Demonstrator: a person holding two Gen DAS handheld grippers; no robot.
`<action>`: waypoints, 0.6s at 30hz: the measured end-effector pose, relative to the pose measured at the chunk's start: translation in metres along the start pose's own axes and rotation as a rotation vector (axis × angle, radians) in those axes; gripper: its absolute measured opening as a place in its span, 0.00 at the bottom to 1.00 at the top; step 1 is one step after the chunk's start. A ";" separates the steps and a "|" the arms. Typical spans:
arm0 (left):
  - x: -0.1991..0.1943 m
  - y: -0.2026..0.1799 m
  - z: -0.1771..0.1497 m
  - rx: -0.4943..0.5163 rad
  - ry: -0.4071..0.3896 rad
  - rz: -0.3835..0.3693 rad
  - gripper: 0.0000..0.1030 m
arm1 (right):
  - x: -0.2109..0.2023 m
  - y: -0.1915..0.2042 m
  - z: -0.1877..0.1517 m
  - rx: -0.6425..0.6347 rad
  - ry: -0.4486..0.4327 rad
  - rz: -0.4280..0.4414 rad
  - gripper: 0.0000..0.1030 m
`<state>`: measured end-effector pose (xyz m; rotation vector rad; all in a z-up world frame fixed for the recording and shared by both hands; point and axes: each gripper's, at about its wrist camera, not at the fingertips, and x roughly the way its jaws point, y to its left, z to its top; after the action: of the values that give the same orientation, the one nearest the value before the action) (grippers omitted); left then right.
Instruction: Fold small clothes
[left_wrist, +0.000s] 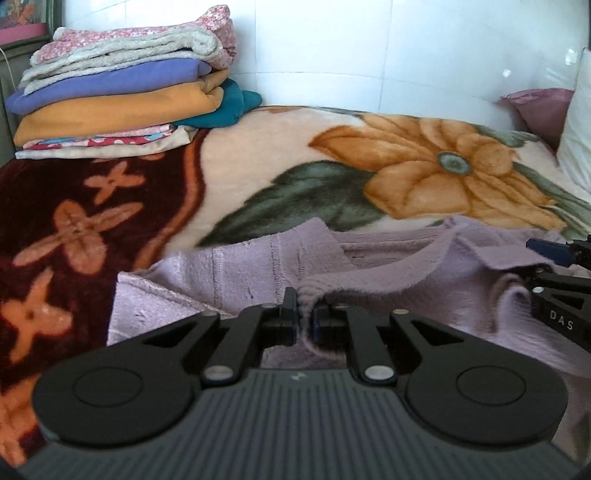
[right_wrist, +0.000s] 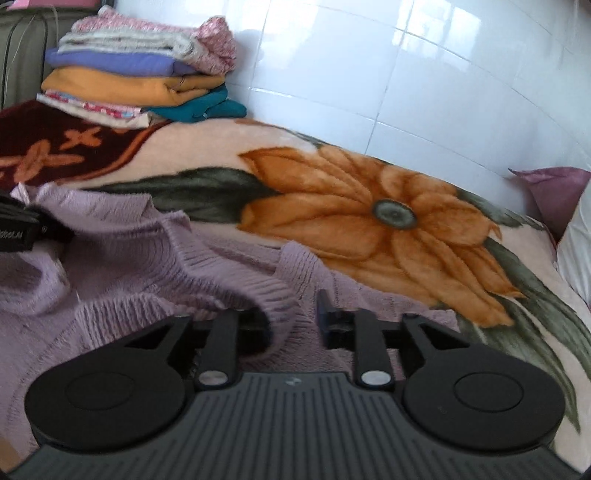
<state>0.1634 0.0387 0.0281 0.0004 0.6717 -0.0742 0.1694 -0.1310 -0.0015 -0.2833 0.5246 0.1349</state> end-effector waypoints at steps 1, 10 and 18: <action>-0.006 0.000 0.000 0.002 -0.001 -0.010 0.14 | -0.005 -0.003 0.000 0.017 -0.008 0.008 0.49; -0.060 -0.002 0.000 0.080 -0.051 -0.062 0.40 | -0.067 -0.033 -0.001 0.080 -0.076 0.081 0.65; -0.068 -0.012 -0.021 0.143 -0.001 -0.131 0.40 | -0.097 -0.029 -0.013 0.044 -0.058 0.202 0.67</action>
<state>0.0963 0.0316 0.0546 0.0942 0.6640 -0.2484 0.0858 -0.1676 0.0441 -0.1822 0.4969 0.3262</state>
